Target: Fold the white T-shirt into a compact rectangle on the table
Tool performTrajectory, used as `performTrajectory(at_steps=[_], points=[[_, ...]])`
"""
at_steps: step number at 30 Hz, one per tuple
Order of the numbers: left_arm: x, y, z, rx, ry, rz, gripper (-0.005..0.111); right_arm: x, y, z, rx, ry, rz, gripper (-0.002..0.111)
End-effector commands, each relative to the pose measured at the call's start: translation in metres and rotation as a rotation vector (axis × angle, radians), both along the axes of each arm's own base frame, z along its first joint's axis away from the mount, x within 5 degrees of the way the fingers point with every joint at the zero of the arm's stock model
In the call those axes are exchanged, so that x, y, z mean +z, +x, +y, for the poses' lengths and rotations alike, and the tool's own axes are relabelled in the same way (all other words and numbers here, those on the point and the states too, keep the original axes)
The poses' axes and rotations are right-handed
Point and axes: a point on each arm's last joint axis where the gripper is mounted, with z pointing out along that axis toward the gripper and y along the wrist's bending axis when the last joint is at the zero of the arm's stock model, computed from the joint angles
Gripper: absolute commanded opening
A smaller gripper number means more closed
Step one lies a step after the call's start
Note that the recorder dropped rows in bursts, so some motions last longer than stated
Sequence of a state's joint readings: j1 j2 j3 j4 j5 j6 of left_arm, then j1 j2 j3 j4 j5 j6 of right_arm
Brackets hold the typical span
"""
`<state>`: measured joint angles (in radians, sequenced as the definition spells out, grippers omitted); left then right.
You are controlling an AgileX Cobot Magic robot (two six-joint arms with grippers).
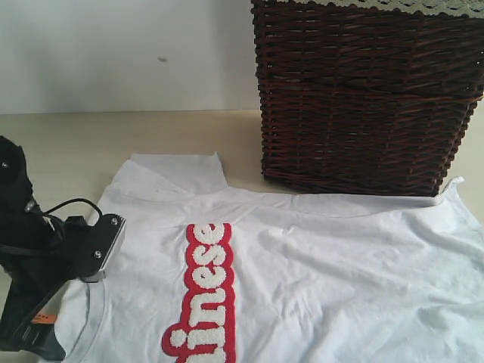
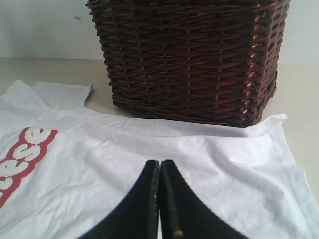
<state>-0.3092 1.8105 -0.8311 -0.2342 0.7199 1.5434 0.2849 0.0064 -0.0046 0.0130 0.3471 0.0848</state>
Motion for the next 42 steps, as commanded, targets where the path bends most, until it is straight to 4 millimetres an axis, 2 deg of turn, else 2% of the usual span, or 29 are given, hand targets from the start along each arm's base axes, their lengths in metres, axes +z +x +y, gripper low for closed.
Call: performTrajectory(at_steps=[1, 7, 10, 12, 13, 14, 15, 16, 17, 18, 19, 42], points=[[-0.016, -0.019, 0.006, 0.002, 0.024, 0.043, 0.105, -0.001, 0.000, 0.000, -0.003, 0.002, -0.007, 0.000], [-0.024, -0.032, 0.010, -0.074, 0.036, 0.076, 0.105, -0.001, 0.000, 0.000, -0.003, 0.002, -0.007, 0.000], [-0.028, -0.033, 0.013, -0.136, 0.051, 0.056, 0.100, -0.001, 0.000, 0.000, -0.003, 0.002, -0.007, 0.000], [-0.028, -0.031, 0.013, -0.133, 0.049, 0.030, 0.087, -0.001, 0.000, 0.000, -0.003, 0.002, -0.007, 0.000], [-0.029, -0.030, 0.013, -0.125, 0.046, 0.006, 0.074, -0.001, 0.000, 0.000, -0.003, 0.002, -0.007, 0.000], [-0.029, -0.029, 0.013, -0.123, 0.045, -0.011, 0.065, -0.001, 0.000, 0.000, -0.003, 0.002, -0.007, 0.000], [-0.030, -0.027, 0.012, -0.110, 0.043, -0.025, 0.048, -0.001, 0.000, 0.000, -0.003, 0.002, -0.007, 0.000], [-0.030, -0.026, 0.012, -0.096, 0.039, -0.037, 0.036, -0.001, 0.000, 0.000, -0.003, 0.002, -0.007, 0.000], [-0.030, -0.025, 0.011, -0.064, 0.036, -0.050, 0.018, -0.001, 0.000, 0.000, -0.003, 0.002, -0.007, 0.000], [-0.030, -0.024, 0.011, -0.046, 0.031, -0.058, 0.006, -0.001, 0.000, 0.000, -0.003, 0.002, -0.007, 0.000], [-0.030, -0.022, 0.011, -0.037, 0.031, -0.072, 0.000, -0.001, 0.000, 0.000, -0.003, 0.002, -0.007, 0.000], [-0.030, -0.023, 0.011, -0.036, 0.030, -0.070, 0.000, -0.001, 0.000, 0.000, -0.003, 0.002, -0.007, 0.000]])
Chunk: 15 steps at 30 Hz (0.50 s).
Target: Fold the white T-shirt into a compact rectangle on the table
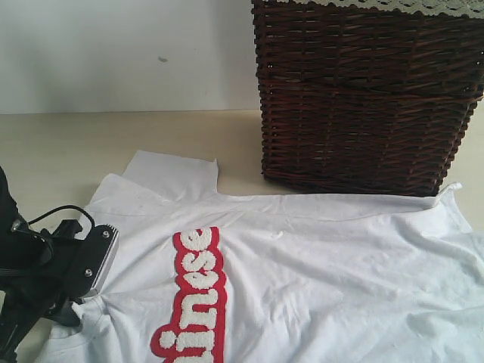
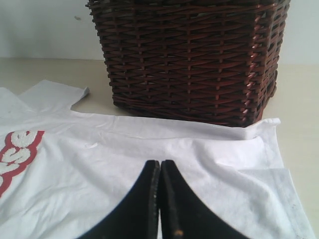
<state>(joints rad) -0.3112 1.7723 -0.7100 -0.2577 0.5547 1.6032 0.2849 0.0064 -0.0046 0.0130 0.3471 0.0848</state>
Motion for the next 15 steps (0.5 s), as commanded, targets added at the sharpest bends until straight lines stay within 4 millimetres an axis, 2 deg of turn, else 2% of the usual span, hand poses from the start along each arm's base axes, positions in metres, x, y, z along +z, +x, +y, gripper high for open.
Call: performTrajectory(at_steps=[1, 14, 15], points=[[-0.0194, -0.0055, 0.0040, -0.016, 0.039, 0.018, 0.000, -0.0007, -0.0001, -0.0002, -0.003, 0.002, -0.007, 0.000], [-0.0194, -0.0055, 0.0040, -0.018, 0.039, 0.017, 0.000, -0.0007, -0.0001, -0.0001, -0.004, 0.007, -0.006, 0.000], [-0.0194, -0.0055, 0.0040, -0.018, 0.039, 0.017, 0.000, -0.0006, -0.0006, 0.0016, -0.006, 0.085, 0.017, 0.000]])
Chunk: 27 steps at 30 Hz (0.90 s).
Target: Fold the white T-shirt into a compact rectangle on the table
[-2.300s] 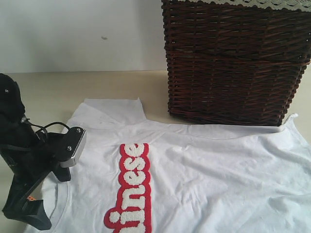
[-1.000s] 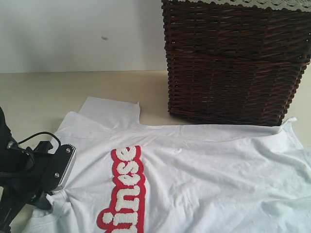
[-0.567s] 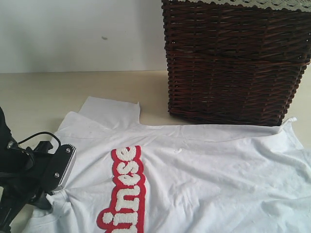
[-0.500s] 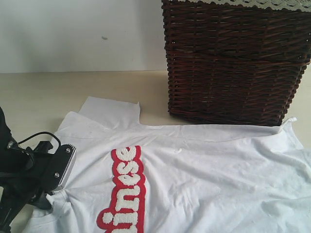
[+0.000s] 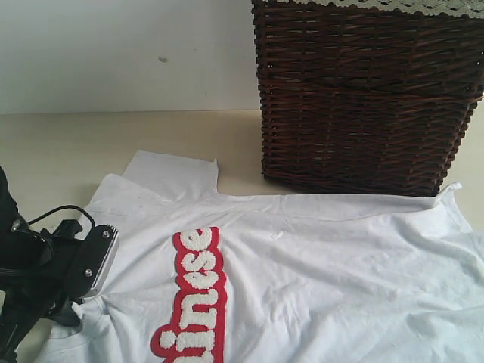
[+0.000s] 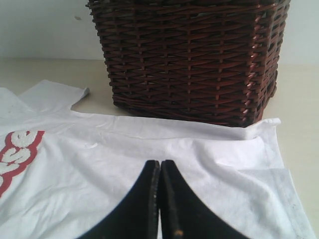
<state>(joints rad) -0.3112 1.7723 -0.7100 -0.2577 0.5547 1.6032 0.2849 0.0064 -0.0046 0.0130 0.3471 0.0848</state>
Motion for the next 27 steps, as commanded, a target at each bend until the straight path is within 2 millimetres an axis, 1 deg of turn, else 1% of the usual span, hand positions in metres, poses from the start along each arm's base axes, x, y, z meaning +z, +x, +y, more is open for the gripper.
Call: performTrajectory(at_steps=[1, 2, 3, 4, 5, 6, 7, 9, 10, 11, 12, 13, 14, 15, 16, 17, 18, 19, 20, 23, 25, 27], points=[[-0.019, -0.006, 0.004, -0.018, 0.039, 0.017, 0.000, -0.001, 0.000, 0.002, -0.003, 0.095, 0.034, 0.000], [-0.019, -0.006, 0.004, -0.018, 0.039, 0.017, 0.000, 0.000, 0.008, 0.003, 0.003, -0.009, 0.052, 0.000], [-0.019, -0.006, 0.004, -0.018, 0.039, 0.017, 0.000, 0.004, 0.015, 0.002, 0.030, -0.202, 0.017, 0.000], [-0.019, -0.006, 0.004, -0.016, 0.039, 0.018, 0.000, 0.005, 0.028, 0.002, 0.105, -0.516, 0.058, 0.000], [-0.019, -0.006, 0.004, -0.016, 0.039, 0.018, 0.000, 0.005, 0.036, 0.001, 0.152, -0.669, 0.075, 0.000], [-0.019, -0.006, 0.004, -0.016, 0.039, 0.018, 0.000, 0.010, 0.056, 0.005, 0.237, -0.860, 0.138, 0.000], [-0.019, -0.006, 0.004, -0.016, 0.039, 0.018, 0.000, 0.013, 0.067, 0.007, 0.243, -0.867, 0.194, 0.000], [-0.019, -0.006, 0.004, -0.016, 0.039, 0.018, 0.000, 0.022, 0.110, 0.011, 0.182, -0.826, 0.484, 0.000], [-0.019, -0.006, 0.004, -0.016, 0.039, 0.018, 0.000, 0.024, 0.122, 0.012, 0.136, -0.793, 0.563, 0.000], [-0.019, -0.006, 0.004, -0.016, 0.039, 0.018, 0.000, 0.025, 0.143, 0.017, 0.057, -0.701, 0.646, 0.000], [-0.019, -0.006, 0.004, -0.016, 0.039, 0.018, 0.000, 0.025, 0.149, 0.020, 0.048, -0.679, 0.667, 0.000], [-0.019, -0.006, 0.004, -0.016, 0.039, 0.018, 0.000, 0.028, 0.162, 0.025, 0.155, -0.791, 0.668, 0.000], [-0.019, -0.006, 0.004, -0.016, 0.039, 0.018, 0.000, 0.029, 0.166, 0.026, 0.269, -0.911, 0.664, 0.000], [-0.019, -0.006, 0.004, -0.016, 0.039, 0.018, 0.000, 0.032, 0.168, 0.026, 0.522, -1.148, 0.687, 0.000], [-0.019, -0.006, 0.004, -0.016, 0.039, 0.018, 0.000, 0.035, 0.163, 0.024, 0.721, -1.282, 0.712, 0.000], [-0.019, -0.006, 0.004, -0.016, 0.039, 0.018, 0.000, 0.043, 0.149, 0.016, 1.156, -1.437, 0.756, 0.000], [-0.019, -0.006, 0.004, -0.016, 0.039, 0.018, 0.000, 0.046, 0.145, 0.013, 1.268, -1.428, 0.766, 0.000], [-0.019, -0.006, 0.004, -0.016, 0.039, 0.018, 0.000, 0.050, 0.144, 0.011, 1.324, -1.394, 0.745, 0.000], [-0.019, -0.006, 0.004, -0.016, 0.039, 0.018, 0.000, 0.053, 0.144, 0.010, 1.340, -1.351, 0.720, 0.000], [-0.019, -0.006, 0.004, -0.016, 0.039, 0.018, 0.000, 0.060, 0.152, 0.002, 1.266, -1.217, 0.673, 0.000], [-0.019, -0.006, 0.004, -0.016, 0.039, 0.018, 0.000, 0.063, 0.163, 0.001, 1.182, -1.126, 0.607, 0.000], [-0.019, -0.006, 0.004, -0.016, 0.039, 0.018, 0.000, 0.066, 0.173, -0.004, 1.107, -1.092, 0.576, 0.000]])
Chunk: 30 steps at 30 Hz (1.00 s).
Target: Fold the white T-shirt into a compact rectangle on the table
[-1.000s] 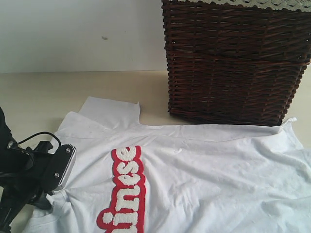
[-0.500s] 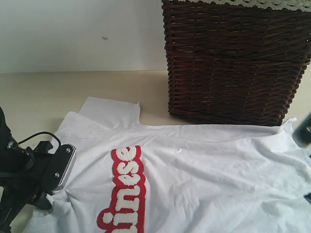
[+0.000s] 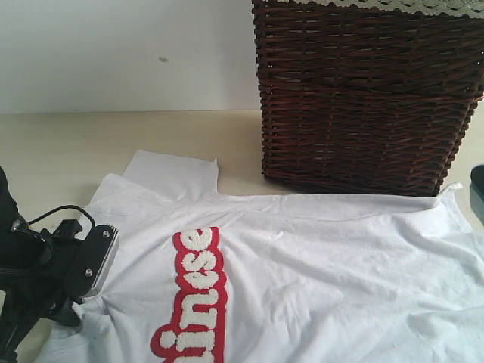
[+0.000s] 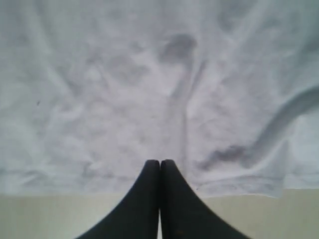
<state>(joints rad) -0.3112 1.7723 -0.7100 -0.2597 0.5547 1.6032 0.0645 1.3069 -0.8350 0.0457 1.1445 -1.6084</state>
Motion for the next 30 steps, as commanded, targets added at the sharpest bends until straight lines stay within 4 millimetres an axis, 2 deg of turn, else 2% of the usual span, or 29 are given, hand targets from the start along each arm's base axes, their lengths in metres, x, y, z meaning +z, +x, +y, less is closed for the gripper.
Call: performTrajectory(at_steps=[1, 3, 4, 5, 6, 7, 8, 9, 15, 18, 24, 26, 30], points=[[-0.019, -0.006, 0.004, -0.018, 0.040, 0.017, 0.000, 0.008, 0.020, -0.009, -0.104, 0.128, -0.103, 0.003], [-0.019, -0.006, 0.004, -0.018, 0.040, 0.017, 0.000, 0.006, 0.025, -0.016, -0.090, 0.104, -0.104, 0.017], [-0.019, -0.006, 0.004, -0.018, 0.040, 0.017, 0.000, 0.004, 0.027, -0.019, -0.078, 0.092, -0.101, 0.029], [-0.019, -0.006, 0.004, -0.018, 0.040, 0.017, 0.000, 0.000, 0.029, -0.022, -0.072, 0.090, -0.093, 0.041], [-0.019, -0.006, 0.004, -0.018, 0.040, 0.017, 0.000, -0.004, 0.032, -0.023, -0.062, 0.102, -0.089, 0.065], [-0.019, -0.006, 0.004, -0.018, 0.040, 0.017, 0.000, -0.008, 0.035, -0.023, -0.064, 0.128, -0.084, 0.081], [-0.019, -0.006, 0.004, -0.018, 0.040, 0.017, 0.000, -0.011, 0.039, -0.022, -0.075, 0.164, -0.096, 0.095], [-0.019, -0.006, 0.004, -0.018, 0.040, 0.017, 0.000, -0.013, 0.043, -0.019, -0.082, 0.219, -0.108, 0.104], [-0.019, -0.006, 0.004, -0.018, 0.040, 0.017, 0.000, -0.011, 0.053, -0.004, -0.233, 0.437, -0.128, 0.103], [-0.019, -0.006, 0.004, -0.018, 0.040, 0.017, 0.000, -0.013, 0.052, -0.002, -0.277, 0.457, -0.083, 0.103], [-0.019, -0.006, 0.004, -0.018, 0.040, 0.017, 0.000, -0.038, 0.041, -0.029, -0.061, 0.131, 0.231, 0.103], [-0.019, -0.006, 0.004, -0.018, 0.040, 0.017, 0.000, -0.046, 0.042, -0.035, -0.034, 0.075, 0.264, 0.103], [-0.019, -0.006, 0.004, -0.018, 0.040, 0.017, 0.000, -0.063, 0.057, -0.038, -0.040, 0.056, 0.186, 0.103]])
